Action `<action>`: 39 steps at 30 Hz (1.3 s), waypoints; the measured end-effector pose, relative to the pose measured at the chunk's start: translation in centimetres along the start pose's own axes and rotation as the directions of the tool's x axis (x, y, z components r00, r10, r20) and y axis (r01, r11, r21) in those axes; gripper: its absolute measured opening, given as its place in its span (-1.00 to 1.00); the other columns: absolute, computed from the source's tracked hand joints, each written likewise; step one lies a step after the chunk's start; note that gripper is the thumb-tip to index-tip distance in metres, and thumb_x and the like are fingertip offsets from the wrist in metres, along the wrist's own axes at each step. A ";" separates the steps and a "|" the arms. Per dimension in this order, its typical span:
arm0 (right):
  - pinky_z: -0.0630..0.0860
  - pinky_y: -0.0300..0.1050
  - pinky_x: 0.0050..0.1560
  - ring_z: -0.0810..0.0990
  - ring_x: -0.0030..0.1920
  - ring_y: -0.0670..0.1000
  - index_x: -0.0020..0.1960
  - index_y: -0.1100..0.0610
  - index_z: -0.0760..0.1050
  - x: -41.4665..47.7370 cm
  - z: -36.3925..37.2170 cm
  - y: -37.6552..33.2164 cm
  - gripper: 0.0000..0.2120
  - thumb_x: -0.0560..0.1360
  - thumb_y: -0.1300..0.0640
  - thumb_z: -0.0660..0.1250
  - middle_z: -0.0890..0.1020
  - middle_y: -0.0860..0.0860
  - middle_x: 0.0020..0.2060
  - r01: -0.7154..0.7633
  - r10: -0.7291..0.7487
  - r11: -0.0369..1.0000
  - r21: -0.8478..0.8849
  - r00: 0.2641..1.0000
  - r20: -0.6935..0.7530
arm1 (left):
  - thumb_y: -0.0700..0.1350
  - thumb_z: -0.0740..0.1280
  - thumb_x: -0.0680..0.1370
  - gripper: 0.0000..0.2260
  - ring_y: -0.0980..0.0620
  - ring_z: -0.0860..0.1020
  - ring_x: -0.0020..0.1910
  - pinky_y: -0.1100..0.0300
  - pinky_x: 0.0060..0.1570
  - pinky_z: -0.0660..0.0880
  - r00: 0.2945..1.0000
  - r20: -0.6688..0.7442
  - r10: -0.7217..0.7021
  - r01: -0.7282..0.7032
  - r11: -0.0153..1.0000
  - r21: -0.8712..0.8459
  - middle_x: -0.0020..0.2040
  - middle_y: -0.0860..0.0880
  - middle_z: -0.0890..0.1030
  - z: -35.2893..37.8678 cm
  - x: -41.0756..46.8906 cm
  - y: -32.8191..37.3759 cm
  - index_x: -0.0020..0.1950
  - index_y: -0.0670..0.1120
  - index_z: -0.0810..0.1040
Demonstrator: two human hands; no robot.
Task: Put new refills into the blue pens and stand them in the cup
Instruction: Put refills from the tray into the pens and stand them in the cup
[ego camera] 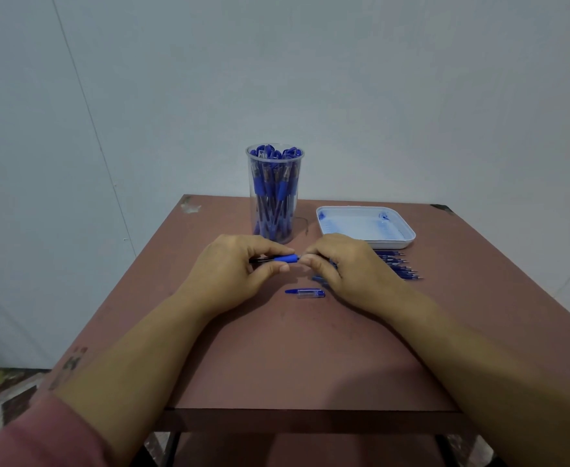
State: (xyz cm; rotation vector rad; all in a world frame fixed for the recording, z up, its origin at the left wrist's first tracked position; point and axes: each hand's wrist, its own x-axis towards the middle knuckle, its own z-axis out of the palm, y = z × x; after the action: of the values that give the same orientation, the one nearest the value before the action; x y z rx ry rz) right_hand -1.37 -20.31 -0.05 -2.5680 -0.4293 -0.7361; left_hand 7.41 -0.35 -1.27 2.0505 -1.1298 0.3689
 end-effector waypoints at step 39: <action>0.38 -0.42 -0.08 0.51 -0.08 -0.18 0.07 0.05 0.64 -0.3 -0.6 0.0 -0.86 0.52 0.09 0.39 0.54 -0.22 -0.17 -0.158 0.156 0.980 0.118 0.987 0.024 | 0.08 0.40 0.46 -0.78 0.26 0.55 -0.18 0.43 -0.20 0.38 1.000 -0.011 0.025 -0.024 0.994 0.103 -0.08 0.20 0.67 0.1 0.0 0.2 0.08 0.16 0.68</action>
State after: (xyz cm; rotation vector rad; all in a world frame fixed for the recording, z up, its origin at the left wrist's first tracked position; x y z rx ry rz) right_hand -1.84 -20.69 0.29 -2.4629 -0.2627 -0.6168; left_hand 7.29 -0.46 -1.23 2.1224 -1.1512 0.4597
